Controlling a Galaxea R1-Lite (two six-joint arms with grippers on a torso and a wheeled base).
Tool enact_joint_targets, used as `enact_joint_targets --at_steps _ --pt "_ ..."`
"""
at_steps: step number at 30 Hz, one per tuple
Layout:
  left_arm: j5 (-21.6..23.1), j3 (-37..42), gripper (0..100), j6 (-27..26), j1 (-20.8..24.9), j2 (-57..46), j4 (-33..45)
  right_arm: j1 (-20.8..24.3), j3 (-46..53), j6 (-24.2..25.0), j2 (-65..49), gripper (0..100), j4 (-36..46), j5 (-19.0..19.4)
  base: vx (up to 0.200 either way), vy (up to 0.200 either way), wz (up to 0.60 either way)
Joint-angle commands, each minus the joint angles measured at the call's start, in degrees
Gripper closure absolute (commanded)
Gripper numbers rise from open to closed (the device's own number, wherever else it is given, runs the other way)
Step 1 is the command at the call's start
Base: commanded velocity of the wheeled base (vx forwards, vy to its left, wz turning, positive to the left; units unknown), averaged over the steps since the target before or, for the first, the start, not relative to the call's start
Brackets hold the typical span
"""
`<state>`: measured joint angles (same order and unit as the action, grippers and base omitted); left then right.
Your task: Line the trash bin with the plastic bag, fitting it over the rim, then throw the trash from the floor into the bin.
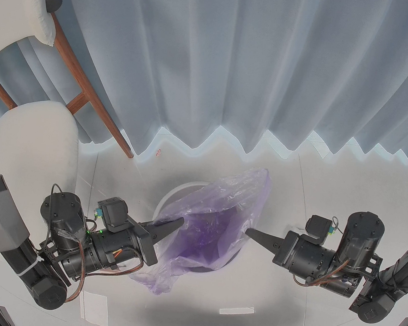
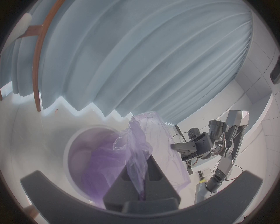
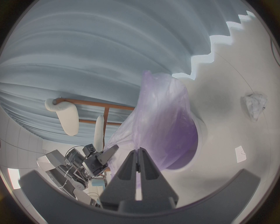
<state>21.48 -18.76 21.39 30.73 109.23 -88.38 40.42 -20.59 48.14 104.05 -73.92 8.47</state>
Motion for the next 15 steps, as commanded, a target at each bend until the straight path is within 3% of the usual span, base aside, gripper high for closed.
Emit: enact_joint_targets --at_steps 1,15 --pt "-0.74 -1.54 100 0.4 -0.67 -1.74 0.05 -1.84 -4.46 0.02 2.13 100 0.27 0.14 0.0 0.0 0.0" --pt "-3.2 -6.81 100 5.94 -2.78 -1.91 -0.04 -6.23 -15.45 1.08 5.11 100 0.27 4.01 0.0 0.0 0.0"
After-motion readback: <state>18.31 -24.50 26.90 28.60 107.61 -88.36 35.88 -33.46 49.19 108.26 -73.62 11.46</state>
